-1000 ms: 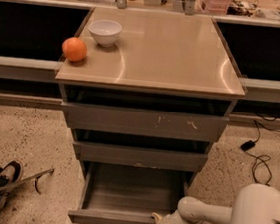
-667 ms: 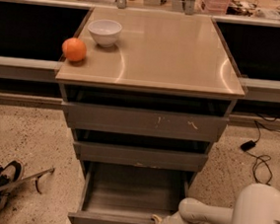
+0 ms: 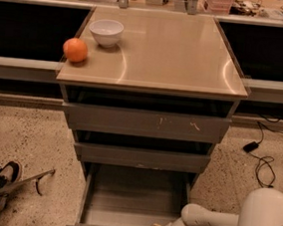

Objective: Open bottom drawer

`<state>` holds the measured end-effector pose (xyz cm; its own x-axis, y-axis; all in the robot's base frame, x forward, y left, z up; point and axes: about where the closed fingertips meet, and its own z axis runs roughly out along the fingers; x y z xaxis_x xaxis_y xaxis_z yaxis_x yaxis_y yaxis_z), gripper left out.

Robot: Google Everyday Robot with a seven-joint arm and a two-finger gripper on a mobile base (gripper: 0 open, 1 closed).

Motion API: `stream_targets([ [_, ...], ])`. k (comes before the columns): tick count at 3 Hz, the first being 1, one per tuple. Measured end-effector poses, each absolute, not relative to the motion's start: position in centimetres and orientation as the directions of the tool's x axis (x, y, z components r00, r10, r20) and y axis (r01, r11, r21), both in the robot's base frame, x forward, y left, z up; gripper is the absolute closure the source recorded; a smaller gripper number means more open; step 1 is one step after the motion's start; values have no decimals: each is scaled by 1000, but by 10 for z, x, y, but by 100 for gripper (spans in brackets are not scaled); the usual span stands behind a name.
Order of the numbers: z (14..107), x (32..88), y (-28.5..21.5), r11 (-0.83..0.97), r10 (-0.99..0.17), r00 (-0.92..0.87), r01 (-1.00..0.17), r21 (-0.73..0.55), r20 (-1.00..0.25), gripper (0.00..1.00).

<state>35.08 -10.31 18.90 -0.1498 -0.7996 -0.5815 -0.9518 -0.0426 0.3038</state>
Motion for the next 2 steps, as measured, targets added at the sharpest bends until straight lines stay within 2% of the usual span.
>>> stream_targets([
  [2,185,319,-95,-81,-785,-170,-925,371,-595,0],
])
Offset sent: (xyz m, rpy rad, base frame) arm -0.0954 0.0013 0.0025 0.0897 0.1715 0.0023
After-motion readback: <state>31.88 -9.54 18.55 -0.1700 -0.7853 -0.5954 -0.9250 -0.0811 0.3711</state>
